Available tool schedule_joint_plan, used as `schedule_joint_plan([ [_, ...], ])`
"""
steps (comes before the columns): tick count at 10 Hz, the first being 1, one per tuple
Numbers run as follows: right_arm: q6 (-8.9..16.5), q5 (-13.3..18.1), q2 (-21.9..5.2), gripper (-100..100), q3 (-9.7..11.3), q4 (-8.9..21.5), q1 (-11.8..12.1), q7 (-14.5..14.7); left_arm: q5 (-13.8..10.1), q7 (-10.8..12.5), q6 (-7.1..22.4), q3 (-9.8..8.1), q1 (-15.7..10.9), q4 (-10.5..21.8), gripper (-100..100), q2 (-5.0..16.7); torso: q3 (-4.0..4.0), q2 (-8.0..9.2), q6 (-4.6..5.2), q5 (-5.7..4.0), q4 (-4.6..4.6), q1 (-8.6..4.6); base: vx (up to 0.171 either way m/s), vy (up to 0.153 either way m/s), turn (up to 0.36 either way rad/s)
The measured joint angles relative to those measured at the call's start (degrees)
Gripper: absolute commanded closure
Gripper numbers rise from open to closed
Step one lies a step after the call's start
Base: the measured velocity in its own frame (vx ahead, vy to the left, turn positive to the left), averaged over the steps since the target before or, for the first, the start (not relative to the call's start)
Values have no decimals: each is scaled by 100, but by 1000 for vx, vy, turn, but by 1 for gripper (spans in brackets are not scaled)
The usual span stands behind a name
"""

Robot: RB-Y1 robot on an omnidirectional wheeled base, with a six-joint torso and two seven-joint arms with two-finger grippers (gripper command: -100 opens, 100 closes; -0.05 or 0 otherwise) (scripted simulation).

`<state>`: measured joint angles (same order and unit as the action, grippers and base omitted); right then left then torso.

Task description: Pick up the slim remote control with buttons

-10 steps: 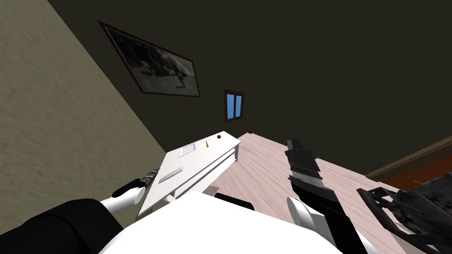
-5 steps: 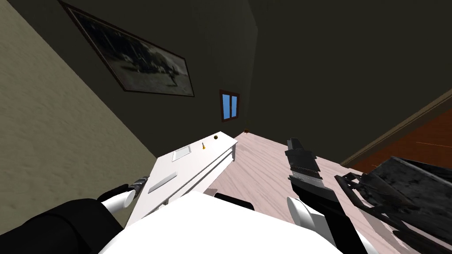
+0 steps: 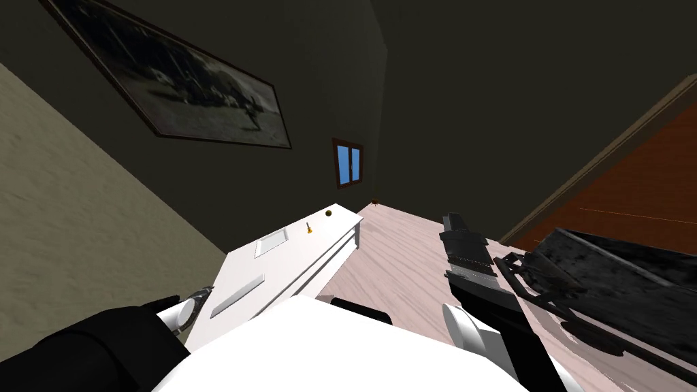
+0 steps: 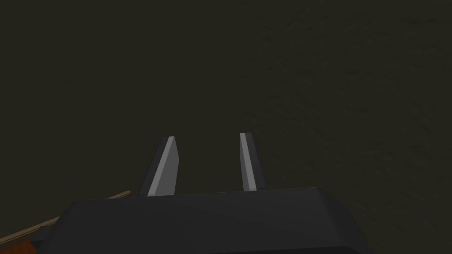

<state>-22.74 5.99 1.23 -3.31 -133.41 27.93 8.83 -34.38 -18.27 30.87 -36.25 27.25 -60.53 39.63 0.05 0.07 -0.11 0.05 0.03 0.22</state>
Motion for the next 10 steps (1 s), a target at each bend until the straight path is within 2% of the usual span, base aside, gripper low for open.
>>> schedule_joint_plan([
  [1,0,0,0,0,1,0,-1,0,-85,20,160,-81,-15,129,-100,43,0,0,7,-1,0,2,3,44,-139],
  [3,0,0,0,0,0,0,-1,0,-267,-15,323,-164,-135,611,-100,107,-1,-3,5,2,0,12,13,54,-142],
  [4,0,0,0,0,0,0,0,0,-270,27,440,-206,-166,711,-100,106,-2,-4,1,2,-1,12,10,62,-208],
  [5,0,0,0,0,0,0,-1,0,-482,-21,568,-294,-184,981,-100,197,-2,-3,5,2,0,16,9,62,-108],
  [6,0,0,0,0,0,0,0,0,-460,36,705,-342,-159,971,-100,150,-1,-3,0,4,0,14,16,62,-144],
  [10,0,0,0,0,0,0,0,0,-652,243,1284,-548,-249,1353,-100,165,-1,-2,0,3,0,16,3,56,-94],
])
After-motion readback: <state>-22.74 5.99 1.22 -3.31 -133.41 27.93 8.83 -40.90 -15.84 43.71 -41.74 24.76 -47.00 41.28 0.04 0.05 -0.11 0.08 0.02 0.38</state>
